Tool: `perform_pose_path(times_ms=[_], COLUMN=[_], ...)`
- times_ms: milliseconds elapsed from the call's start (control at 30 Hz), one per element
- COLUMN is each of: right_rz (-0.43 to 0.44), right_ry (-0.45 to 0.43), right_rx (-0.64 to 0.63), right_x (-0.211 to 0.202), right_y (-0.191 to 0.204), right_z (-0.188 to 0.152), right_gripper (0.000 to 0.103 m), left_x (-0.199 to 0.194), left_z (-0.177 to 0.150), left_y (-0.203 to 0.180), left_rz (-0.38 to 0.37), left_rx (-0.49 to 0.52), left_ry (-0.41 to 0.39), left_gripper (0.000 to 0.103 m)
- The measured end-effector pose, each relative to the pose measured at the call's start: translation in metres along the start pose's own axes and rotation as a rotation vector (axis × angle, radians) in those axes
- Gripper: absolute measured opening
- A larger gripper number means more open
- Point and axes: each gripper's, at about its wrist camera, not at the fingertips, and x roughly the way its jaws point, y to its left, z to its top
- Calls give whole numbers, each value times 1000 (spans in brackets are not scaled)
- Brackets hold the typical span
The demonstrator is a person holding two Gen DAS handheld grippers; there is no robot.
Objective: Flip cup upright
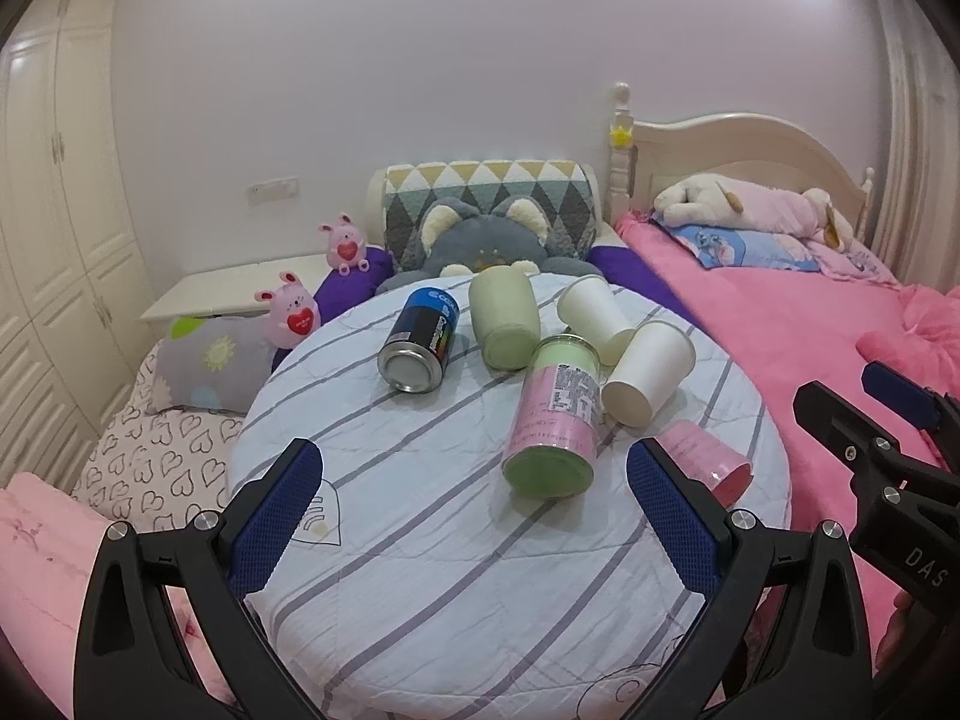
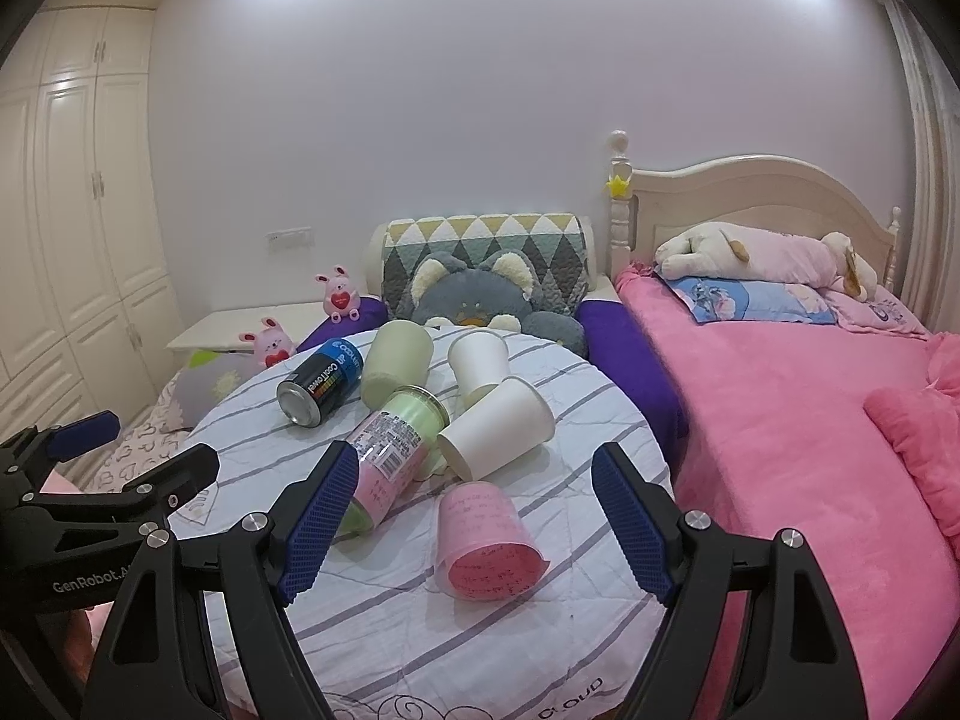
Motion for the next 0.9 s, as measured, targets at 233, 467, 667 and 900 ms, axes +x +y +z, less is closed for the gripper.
perform_pose_path(times_ms=[233,467,667,900], right_rz=[7,5,6,19], right_ry=[13,24,42,67], right_rx=[6,29,45,59], right_x=[7,13,21,38], right_y=[-3,-16,-25,-30], right_z=[-2,-5,-8,-10], right_gripper=[81,81,81,81], left_x=[8,22,40,68], left_z=[-1,-2,-3,-4], left_y=[-2,-11,-15,-23], left_rz=[3,-4,-29,-46], left_rx=[-3,10,15,23], left_ry=[17,48,96,153], left_gripper=[103,103,103,103])
